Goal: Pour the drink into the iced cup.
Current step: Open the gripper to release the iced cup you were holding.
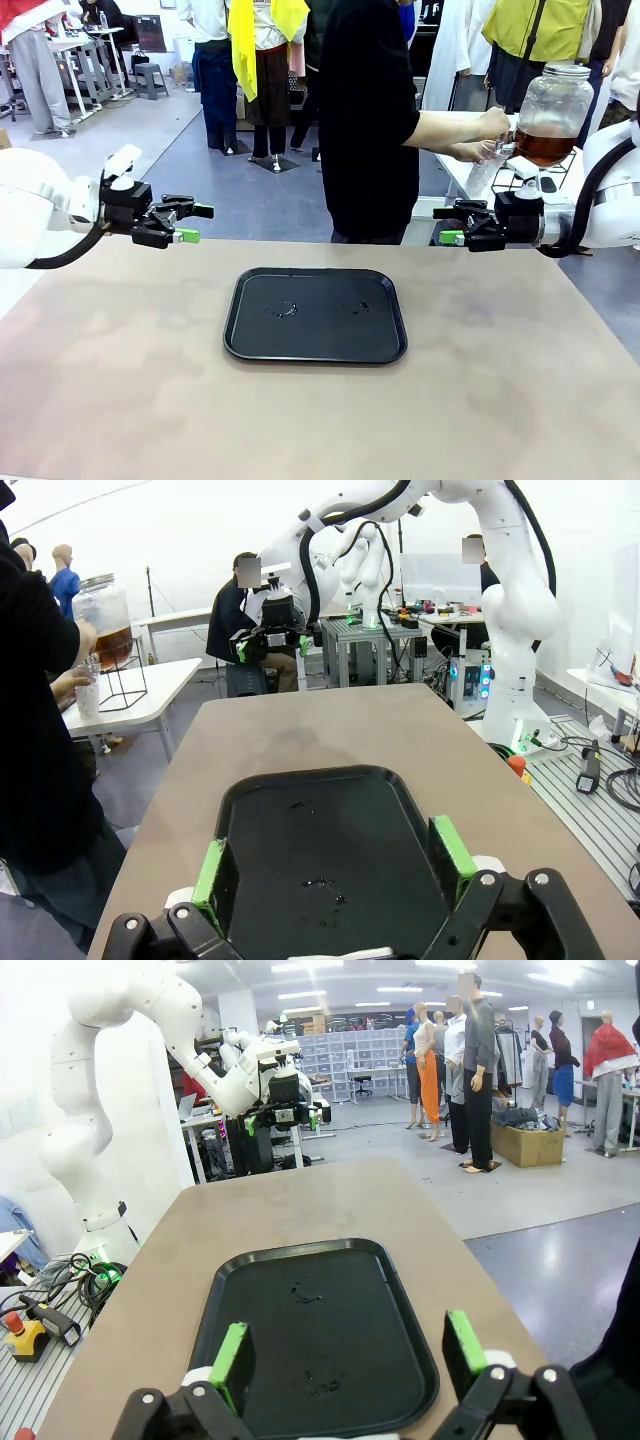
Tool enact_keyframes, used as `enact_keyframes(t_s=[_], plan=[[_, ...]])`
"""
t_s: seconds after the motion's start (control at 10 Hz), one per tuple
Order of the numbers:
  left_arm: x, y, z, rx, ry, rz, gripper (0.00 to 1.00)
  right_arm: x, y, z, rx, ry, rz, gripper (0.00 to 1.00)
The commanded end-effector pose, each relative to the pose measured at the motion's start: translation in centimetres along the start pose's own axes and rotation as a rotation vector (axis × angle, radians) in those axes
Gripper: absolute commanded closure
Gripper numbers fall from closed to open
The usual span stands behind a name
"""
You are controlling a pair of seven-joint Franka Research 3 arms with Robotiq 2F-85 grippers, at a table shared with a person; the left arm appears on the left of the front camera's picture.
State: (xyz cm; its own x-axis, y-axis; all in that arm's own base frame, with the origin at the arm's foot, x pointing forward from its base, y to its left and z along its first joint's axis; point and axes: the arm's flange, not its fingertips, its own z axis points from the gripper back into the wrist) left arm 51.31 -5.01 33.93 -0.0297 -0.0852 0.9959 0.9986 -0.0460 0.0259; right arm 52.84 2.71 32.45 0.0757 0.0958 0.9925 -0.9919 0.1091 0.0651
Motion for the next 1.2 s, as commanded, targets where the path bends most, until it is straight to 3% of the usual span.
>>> enact_keyframes(t_s=[0.0, 1.1], plan=[[0.03, -0.03, 0.14, 0.003, -0.002, 0.000, 0.00, 0.27, 0.09, 0.19, 0.008, -0.007, -0.012, 0.00], [0.03, -0.03, 0.14, 0.003, -0.002, 0.000, 0.00, 0.27, 0.09, 0.19, 0.008, -0.007, -0.012, 0.00]])
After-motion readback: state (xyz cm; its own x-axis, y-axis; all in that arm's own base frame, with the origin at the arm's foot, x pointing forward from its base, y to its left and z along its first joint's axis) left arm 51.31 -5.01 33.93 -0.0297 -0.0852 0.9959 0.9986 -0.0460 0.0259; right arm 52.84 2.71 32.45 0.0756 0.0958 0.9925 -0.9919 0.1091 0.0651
